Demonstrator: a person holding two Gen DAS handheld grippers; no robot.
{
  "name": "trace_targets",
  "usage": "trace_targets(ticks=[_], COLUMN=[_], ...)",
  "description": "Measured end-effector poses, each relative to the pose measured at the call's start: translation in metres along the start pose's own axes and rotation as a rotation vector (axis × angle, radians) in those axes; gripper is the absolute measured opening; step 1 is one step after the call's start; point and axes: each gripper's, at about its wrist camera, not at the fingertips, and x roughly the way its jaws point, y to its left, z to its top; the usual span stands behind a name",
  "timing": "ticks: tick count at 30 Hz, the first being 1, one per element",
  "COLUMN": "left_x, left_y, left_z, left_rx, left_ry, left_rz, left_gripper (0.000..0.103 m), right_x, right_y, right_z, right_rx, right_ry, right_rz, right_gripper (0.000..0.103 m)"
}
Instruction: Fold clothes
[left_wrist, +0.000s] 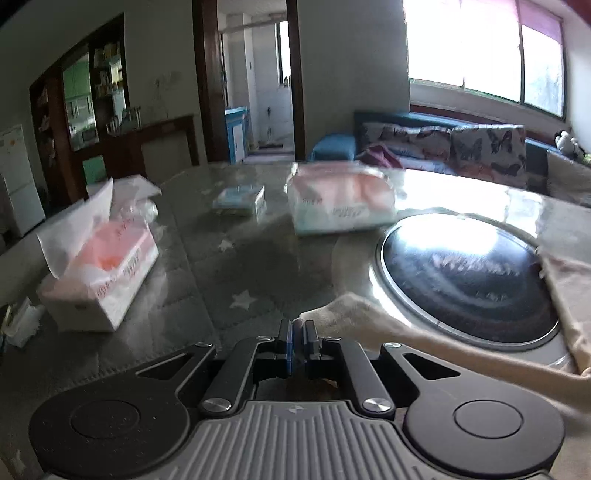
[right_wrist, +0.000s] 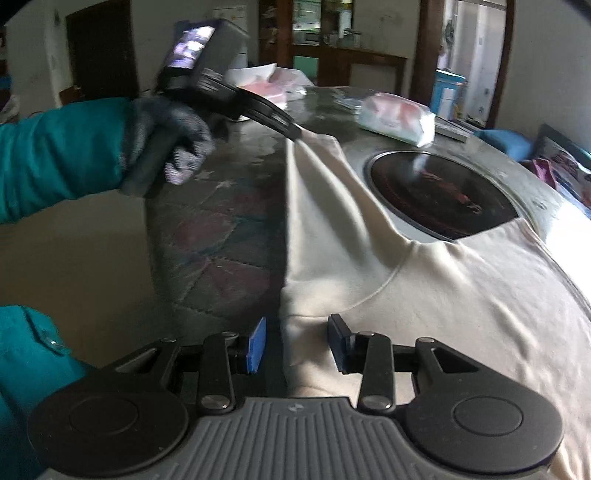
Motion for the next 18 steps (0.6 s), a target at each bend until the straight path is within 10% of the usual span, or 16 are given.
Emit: trace_targets(ticks=[8, 18], left_x=[-0.012, -0.053], left_y=[0.002, -0.057], left_z=[0.004, 0.014], left_rx=[-0.031, -0.001], left_ry=[-0.002, -0.027], left_rz=[0.003, -0.272], left_gripper=[0.019, 0.019], right_x=[-0.036, -0.067], right_y=[-0.030, -0.094], right_z=[-0.012, -0.056], right_rx=[0.142, 0.376], right_ry=[-0.048, -0.050], right_rz=[-0.082, -0.313], right_gripper=[0.037, 0.037])
